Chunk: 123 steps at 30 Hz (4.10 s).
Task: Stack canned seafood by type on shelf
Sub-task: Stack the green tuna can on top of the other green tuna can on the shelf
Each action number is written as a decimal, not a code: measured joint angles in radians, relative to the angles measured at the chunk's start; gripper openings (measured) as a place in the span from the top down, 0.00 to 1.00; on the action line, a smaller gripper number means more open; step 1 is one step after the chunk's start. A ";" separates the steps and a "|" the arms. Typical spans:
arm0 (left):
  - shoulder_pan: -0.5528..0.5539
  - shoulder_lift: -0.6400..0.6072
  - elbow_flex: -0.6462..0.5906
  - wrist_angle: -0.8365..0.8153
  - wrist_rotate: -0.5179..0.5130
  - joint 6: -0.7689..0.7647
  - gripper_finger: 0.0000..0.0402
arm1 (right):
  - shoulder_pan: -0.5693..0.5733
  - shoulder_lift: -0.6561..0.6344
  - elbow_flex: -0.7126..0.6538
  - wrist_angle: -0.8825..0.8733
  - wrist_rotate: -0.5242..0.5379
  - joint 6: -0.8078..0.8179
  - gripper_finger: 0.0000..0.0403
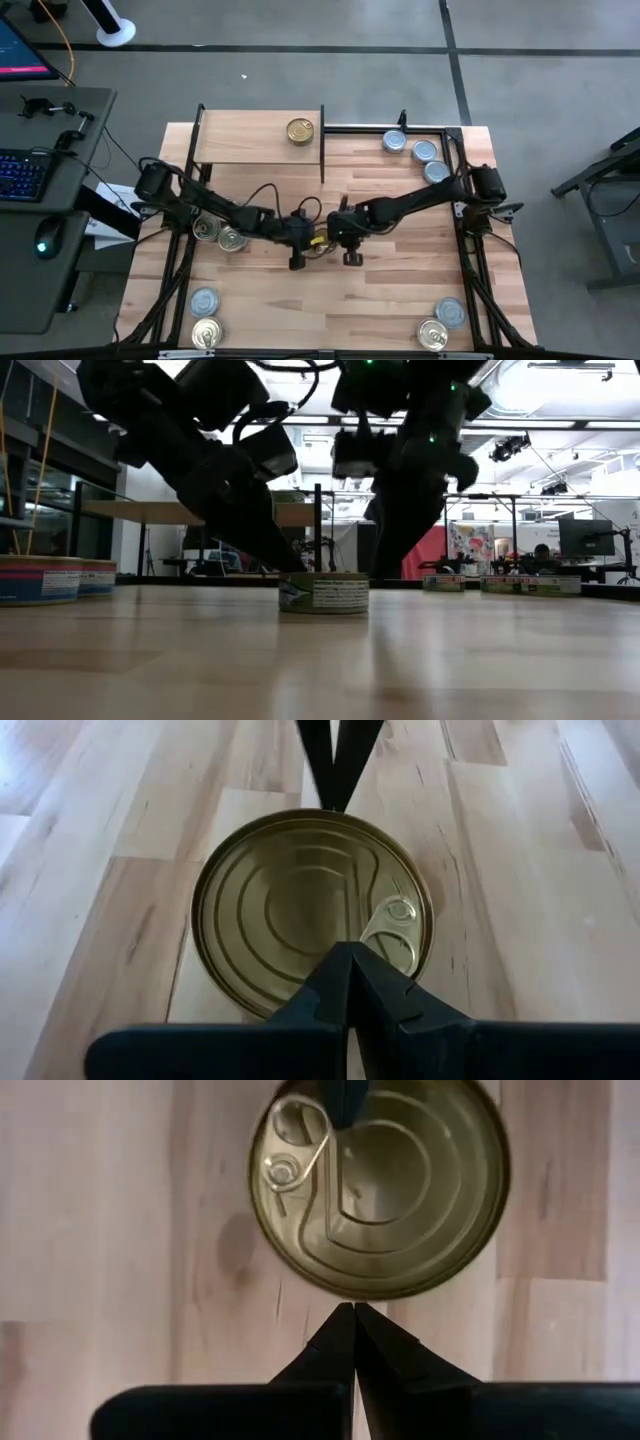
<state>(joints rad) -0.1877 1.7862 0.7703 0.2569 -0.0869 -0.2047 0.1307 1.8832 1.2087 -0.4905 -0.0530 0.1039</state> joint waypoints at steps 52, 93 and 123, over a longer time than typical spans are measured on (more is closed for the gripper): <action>0.090 -0.503 -0.280 -0.304 0.052 -0.028 1.00 | -0.091 0.007 0.447 -0.369 -0.035 0.534 0.36; 0.239 -0.964 -0.025 -0.560 0.205 0.084 1.00 | -0.189 -0.088 0.445 -0.407 0.073 0.452 0.72; 0.173 -0.988 0.000 -0.326 -0.017 -0.106 1.00 | -0.607 0.049 0.446 0.341 -0.085 0.980 0.58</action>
<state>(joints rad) -0.0147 0.7982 0.7704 -0.0692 -0.1040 -0.3111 -0.4763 1.9320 1.6543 -0.1496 -0.1379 1.0836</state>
